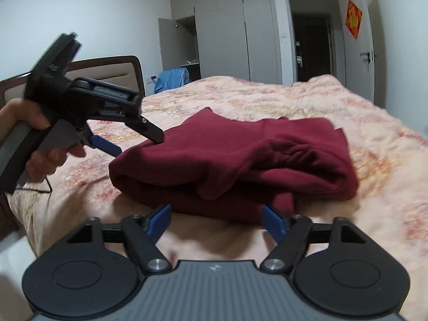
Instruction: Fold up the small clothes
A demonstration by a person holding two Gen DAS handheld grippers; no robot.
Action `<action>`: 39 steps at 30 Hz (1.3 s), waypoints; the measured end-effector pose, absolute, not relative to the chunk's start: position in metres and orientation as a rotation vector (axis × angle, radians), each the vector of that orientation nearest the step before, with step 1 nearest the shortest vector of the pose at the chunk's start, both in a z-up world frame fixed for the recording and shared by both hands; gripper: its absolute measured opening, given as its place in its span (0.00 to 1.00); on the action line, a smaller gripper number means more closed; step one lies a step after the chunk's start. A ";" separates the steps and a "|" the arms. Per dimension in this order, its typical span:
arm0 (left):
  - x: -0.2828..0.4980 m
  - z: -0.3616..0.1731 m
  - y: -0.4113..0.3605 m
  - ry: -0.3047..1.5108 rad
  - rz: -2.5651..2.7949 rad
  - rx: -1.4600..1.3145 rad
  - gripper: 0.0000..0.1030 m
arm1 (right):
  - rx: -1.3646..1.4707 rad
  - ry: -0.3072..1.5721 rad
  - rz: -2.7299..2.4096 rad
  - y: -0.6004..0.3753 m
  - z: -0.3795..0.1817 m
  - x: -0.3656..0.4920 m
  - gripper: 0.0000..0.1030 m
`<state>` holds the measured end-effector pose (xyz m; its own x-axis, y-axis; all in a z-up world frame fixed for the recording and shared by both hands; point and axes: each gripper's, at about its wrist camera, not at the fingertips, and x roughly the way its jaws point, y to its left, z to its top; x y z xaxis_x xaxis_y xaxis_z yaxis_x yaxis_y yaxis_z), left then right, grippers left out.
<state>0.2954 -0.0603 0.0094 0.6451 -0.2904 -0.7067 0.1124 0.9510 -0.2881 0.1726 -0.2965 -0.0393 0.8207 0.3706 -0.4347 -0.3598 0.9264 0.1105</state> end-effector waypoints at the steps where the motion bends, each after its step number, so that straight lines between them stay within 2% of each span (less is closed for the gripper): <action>1: 0.295 0.010 -0.060 0.840 -0.230 -0.226 0.99 | 0.025 0.463 0.388 -0.294 -0.039 0.175 0.59; 2: 0.294 0.010 -0.059 0.840 -0.228 -0.227 0.99 | 0.020 0.463 0.377 -0.291 -0.038 0.178 0.55; 4: 0.293 0.010 -0.058 0.840 -0.227 -0.232 0.99 | 0.003 0.469 0.351 -0.287 -0.038 0.185 0.36; 5: 0.293 0.010 -0.058 0.840 -0.227 -0.235 0.99 | 0.000 0.470 0.348 -0.289 -0.040 0.187 0.34; 7: 0.292 0.010 -0.057 0.840 -0.227 -0.237 0.99 | -0.037 0.475 0.343 -0.288 -0.041 0.190 0.18; 9: 0.292 0.010 -0.056 0.841 -0.229 -0.238 0.99 | -0.138 0.448 0.317 -0.284 -0.037 0.188 0.10; 12: 0.291 0.008 -0.055 0.843 -0.228 -0.242 0.99 | -0.331 0.331 0.232 -0.276 -0.023 0.172 0.07; 15: 0.292 0.002 -0.054 0.860 -0.239 -0.263 0.99 | -0.385 0.287 0.194 -0.279 -0.016 0.161 0.07; 20: 0.291 -0.015 -0.062 0.906 -0.224 -0.219 0.99 | -0.396 0.422 0.174 -0.290 -0.052 0.161 0.06; 21: 0.290 -0.017 -0.061 0.902 -0.219 -0.215 0.99 | -0.395 0.432 0.155 -0.293 -0.056 0.159 0.00; 24: 0.290 -0.020 -0.058 0.904 -0.218 -0.247 0.99 | -0.318 0.454 0.140 -0.303 -0.058 0.154 0.00; 27: 0.289 -0.020 -0.058 0.899 -0.214 -0.247 1.00 | -0.260 0.467 0.118 -0.311 -0.055 0.153 0.07; 29: 0.288 -0.020 -0.058 0.896 -0.212 -0.248 0.99 | -0.229 0.457 0.103 -0.315 -0.051 0.148 0.23; 30: 0.288 -0.019 -0.058 0.898 -0.212 -0.252 0.99 | -0.212 0.448 0.092 -0.318 -0.049 0.144 0.45; 31: 0.288 -0.018 -0.057 0.899 -0.211 -0.256 0.99 | -0.193 0.437 0.088 -0.322 -0.046 0.143 0.60; 33: 0.288 -0.014 -0.056 0.892 -0.207 -0.255 0.99 | -0.176 0.416 0.073 -0.325 -0.038 0.141 0.69; 36: 0.286 -0.004 -0.057 0.845 -0.202 -0.227 0.99 | -0.196 0.397 0.030 -0.327 -0.029 0.148 1.00; 39: 0.285 0.006 -0.059 0.811 -0.193 -0.195 0.99 | -0.200 0.402 -0.005 -0.331 -0.025 0.157 1.00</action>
<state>0.2854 -0.0588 0.0056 0.6736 -0.2442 -0.6975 0.0957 0.9647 -0.2453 0.1572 -0.3307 -0.0252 0.9207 -0.0445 -0.3878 -0.0346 0.9803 -0.1946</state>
